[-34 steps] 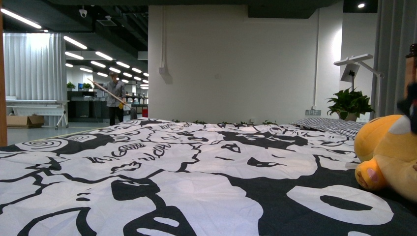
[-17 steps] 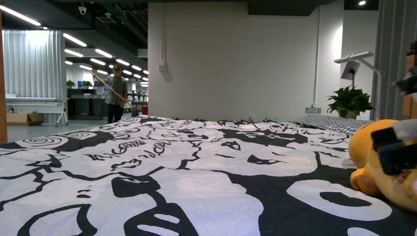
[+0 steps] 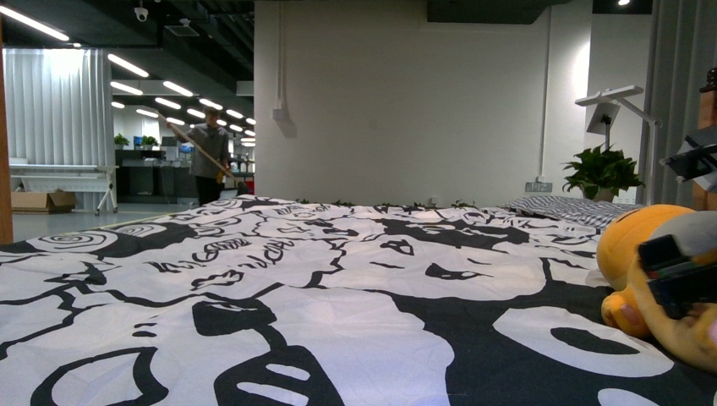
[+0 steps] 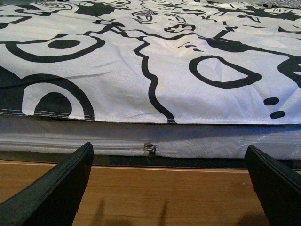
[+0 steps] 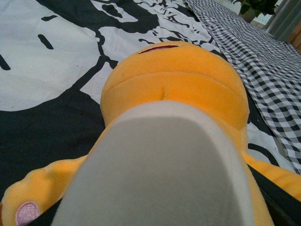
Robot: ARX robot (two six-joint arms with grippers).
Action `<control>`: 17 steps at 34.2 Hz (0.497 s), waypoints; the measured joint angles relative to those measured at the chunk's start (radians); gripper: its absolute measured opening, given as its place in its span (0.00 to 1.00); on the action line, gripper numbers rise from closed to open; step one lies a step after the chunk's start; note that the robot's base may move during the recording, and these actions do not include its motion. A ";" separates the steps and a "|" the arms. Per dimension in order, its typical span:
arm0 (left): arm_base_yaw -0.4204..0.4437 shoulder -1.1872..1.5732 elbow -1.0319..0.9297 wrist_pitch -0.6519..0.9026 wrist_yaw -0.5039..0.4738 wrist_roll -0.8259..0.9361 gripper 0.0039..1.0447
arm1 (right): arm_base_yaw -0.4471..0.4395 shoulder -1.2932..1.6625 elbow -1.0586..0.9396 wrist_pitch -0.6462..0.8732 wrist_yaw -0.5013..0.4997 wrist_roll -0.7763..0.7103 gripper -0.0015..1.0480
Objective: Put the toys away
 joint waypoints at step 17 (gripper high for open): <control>0.000 0.000 0.000 0.000 0.000 0.000 0.94 | -0.025 -0.309 -0.122 -0.045 -0.145 0.289 0.14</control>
